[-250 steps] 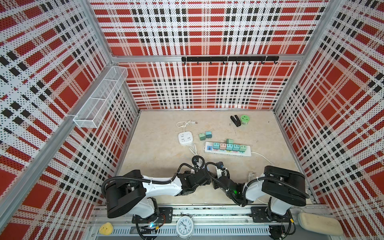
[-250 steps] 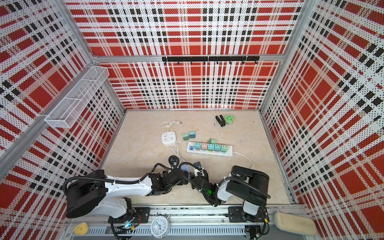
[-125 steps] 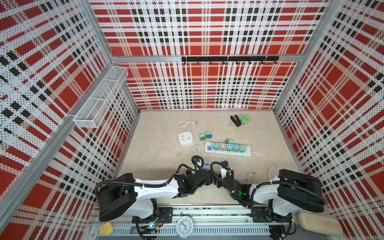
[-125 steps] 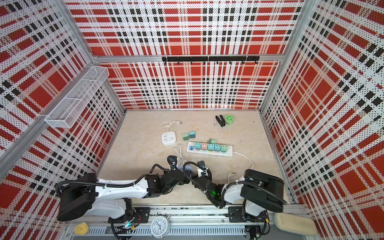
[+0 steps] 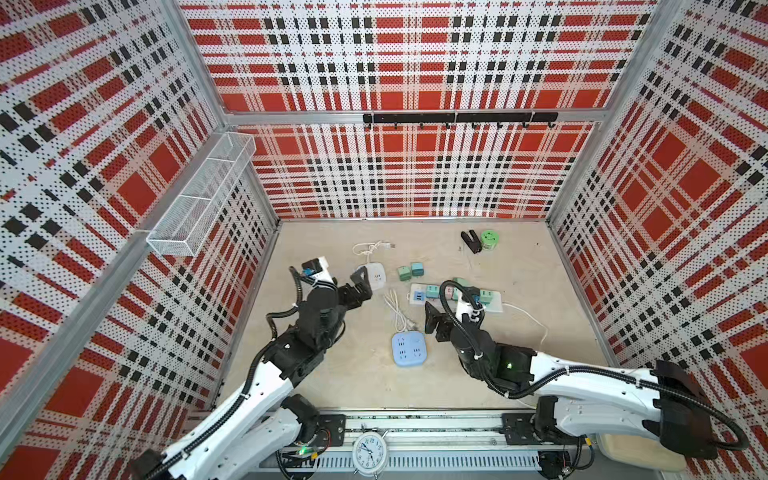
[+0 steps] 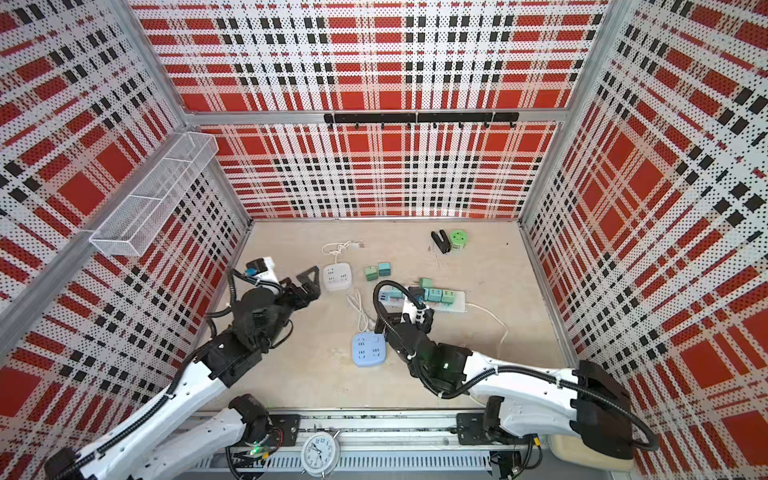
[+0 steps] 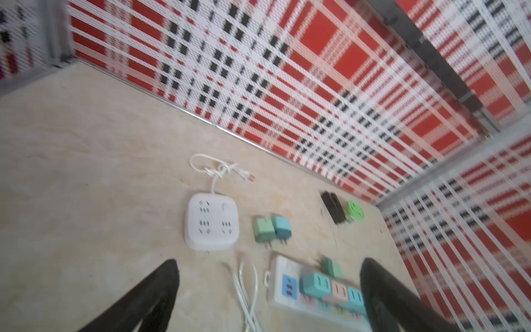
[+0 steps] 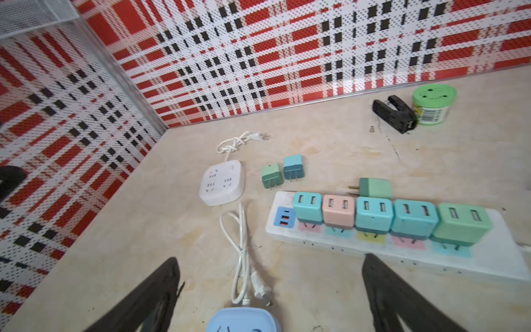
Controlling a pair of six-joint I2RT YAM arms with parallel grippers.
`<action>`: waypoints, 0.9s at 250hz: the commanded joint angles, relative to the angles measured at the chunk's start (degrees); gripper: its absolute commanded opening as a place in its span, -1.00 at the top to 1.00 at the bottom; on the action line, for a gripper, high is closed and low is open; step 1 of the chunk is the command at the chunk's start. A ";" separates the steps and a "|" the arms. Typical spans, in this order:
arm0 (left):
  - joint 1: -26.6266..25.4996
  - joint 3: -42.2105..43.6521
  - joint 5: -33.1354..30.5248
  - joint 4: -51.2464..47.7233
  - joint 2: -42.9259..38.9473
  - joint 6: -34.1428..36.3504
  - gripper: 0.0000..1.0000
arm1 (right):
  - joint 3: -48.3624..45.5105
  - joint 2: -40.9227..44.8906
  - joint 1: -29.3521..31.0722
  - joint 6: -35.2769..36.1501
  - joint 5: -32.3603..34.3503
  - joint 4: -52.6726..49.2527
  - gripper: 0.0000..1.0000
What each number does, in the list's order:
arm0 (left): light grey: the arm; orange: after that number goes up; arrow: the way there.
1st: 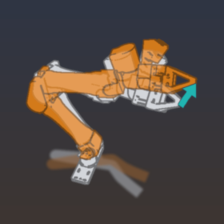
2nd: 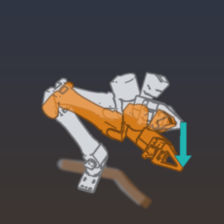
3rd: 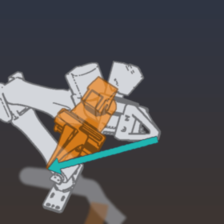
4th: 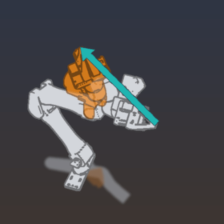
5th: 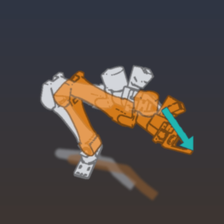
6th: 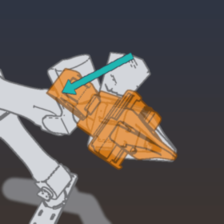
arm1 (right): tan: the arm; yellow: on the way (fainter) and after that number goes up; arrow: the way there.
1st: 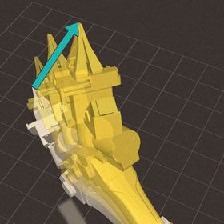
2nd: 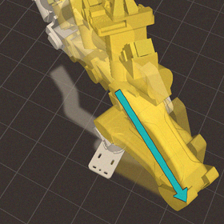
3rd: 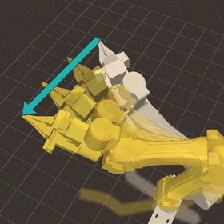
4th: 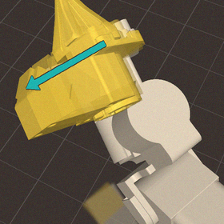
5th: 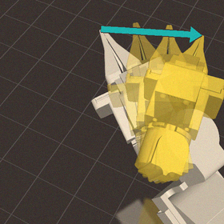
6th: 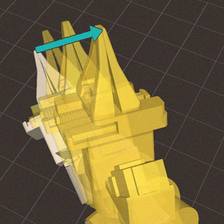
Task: Insert the plug
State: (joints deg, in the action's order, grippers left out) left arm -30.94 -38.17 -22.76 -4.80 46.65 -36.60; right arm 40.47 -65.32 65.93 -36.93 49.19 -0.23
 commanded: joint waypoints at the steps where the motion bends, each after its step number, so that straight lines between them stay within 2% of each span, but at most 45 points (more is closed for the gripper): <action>1: 2.58 5.09 2.43 7.34 2.19 5.55 -0.98 | 6.37 -1.14 -1.68 -1.54 2.37 -11.71 -0.99; 19: 2.81 7.15 0.72 10.40 4.03 8.39 -0.99 | 11.24 -3.76 -3.32 1.34 2.91 -16.81 -0.99; 30: 3.01 6.81 1.01 10.25 5.08 10.01 -0.98 | 13.19 -5.78 -3.88 4.12 4.70 -17.17 -0.99; 47: 2.48 7.56 1.58 10.49 6.31 11.96 -0.98 | 16.21 -9.33 -5.73 9.71 3.62 -16.40 -1.00; 73: 3.40 9.29 3.53 14.54 8.56 11.68 -0.98 | 23.74 -16.32 -11.51 8.16 -6.11 -23.64 -0.99; 95: 4.22 8.51 6.93 15.29 10.10 11.49 -0.98 | 25.80 -19.73 -12.97 9.98 -6.48 -21.30 -0.99; 119: 4.07 8.24 7.82 15.59 11.17 11.95 -0.98 | 28.70 -22.55 -13.40 13.56 -6.85 -19.94 -1.00; 144: 4.13 8.20 8.38 15.69 11.66 11.56 -0.98 | 32.74 -25.63 -16.06 11.95 -11.76 -23.32 -1.00; 169: 4.11 7.81 8.87 15.69 11.97 11.78 -0.99 | 35.26 -28.91 -18.72 11.74 -17.80 -25.03 -0.88; 225: 4.16 7.99 8.00 15.68 11.83 12.34 -0.99 | 43.81 -37.79 -23.36 11.75 -26.67 -33.11 -0.59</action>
State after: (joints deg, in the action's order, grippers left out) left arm -27.07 -29.45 -14.55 9.06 58.48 -25.02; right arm 80.95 -99.68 44.29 -25.71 29.58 -28.12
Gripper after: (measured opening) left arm 0.993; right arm 0.818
